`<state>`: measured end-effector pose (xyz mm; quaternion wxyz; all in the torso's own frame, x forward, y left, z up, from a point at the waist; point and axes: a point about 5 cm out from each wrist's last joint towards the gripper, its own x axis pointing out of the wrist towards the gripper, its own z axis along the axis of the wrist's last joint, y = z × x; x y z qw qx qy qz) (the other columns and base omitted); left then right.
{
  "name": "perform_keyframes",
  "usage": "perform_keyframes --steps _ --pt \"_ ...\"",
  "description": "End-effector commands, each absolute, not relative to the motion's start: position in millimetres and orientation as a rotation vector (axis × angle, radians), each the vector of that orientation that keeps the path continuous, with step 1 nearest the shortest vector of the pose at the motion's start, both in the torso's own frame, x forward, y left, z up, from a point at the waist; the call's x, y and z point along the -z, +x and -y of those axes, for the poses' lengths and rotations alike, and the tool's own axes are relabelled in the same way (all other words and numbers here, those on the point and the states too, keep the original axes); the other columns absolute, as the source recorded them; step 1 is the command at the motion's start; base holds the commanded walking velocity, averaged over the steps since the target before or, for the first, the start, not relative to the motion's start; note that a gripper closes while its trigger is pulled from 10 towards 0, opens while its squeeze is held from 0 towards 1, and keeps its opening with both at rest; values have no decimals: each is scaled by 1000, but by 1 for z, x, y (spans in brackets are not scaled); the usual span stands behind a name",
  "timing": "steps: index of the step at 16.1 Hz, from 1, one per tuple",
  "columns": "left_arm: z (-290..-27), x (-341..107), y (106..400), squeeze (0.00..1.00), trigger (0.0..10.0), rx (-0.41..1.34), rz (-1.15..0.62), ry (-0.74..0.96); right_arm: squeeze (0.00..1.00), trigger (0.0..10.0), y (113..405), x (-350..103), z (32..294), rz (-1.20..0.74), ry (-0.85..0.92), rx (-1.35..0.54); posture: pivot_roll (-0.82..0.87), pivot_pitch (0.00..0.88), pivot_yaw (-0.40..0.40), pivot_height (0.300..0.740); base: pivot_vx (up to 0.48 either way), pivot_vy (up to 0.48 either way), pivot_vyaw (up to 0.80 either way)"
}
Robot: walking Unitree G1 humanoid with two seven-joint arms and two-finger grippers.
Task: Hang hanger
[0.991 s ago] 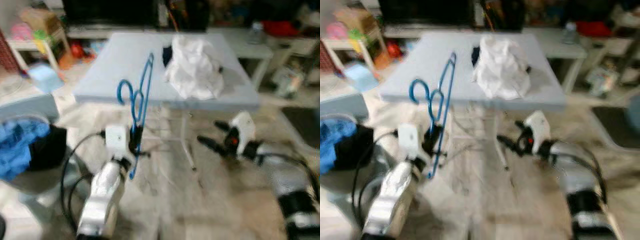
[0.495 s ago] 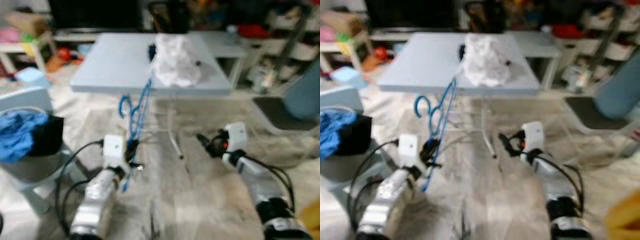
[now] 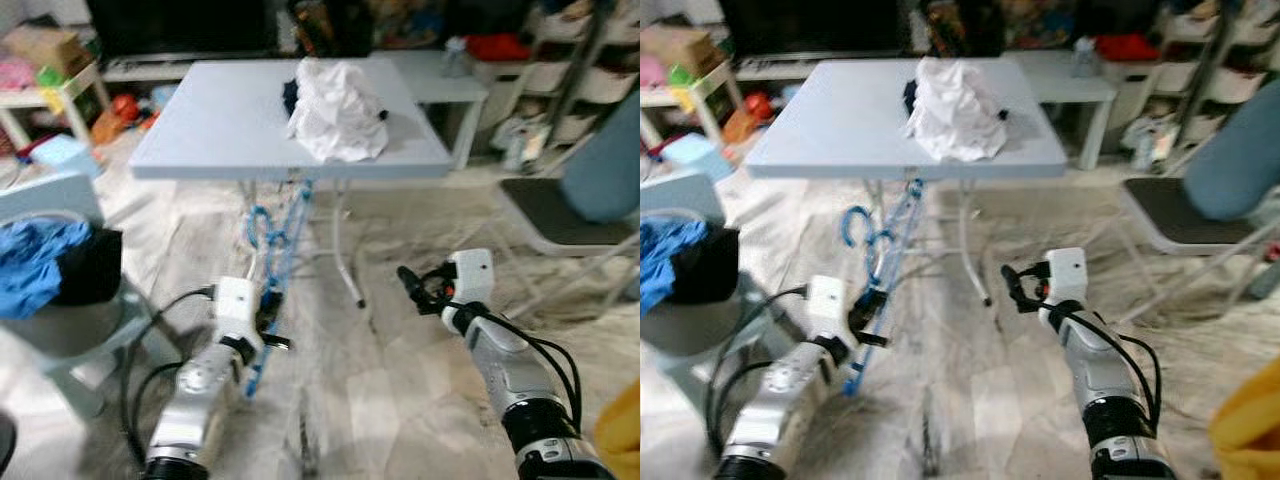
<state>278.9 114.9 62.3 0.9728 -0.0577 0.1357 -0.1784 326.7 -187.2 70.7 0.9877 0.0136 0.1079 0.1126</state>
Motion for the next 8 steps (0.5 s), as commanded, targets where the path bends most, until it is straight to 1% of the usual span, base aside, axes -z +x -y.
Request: perform_keyframes --steps 1,8 --pt "-118 -63 280 0 10000 362 -281 -106 0 0 330 -74 186 -202 30 -217 -47 0 -28 740 0 0 0" --pt "-115 -63 280 0 10000 397 -299 -92 0 0 330 -72 187 -207 48 -190 -47 0 -24 740 0 0 0"
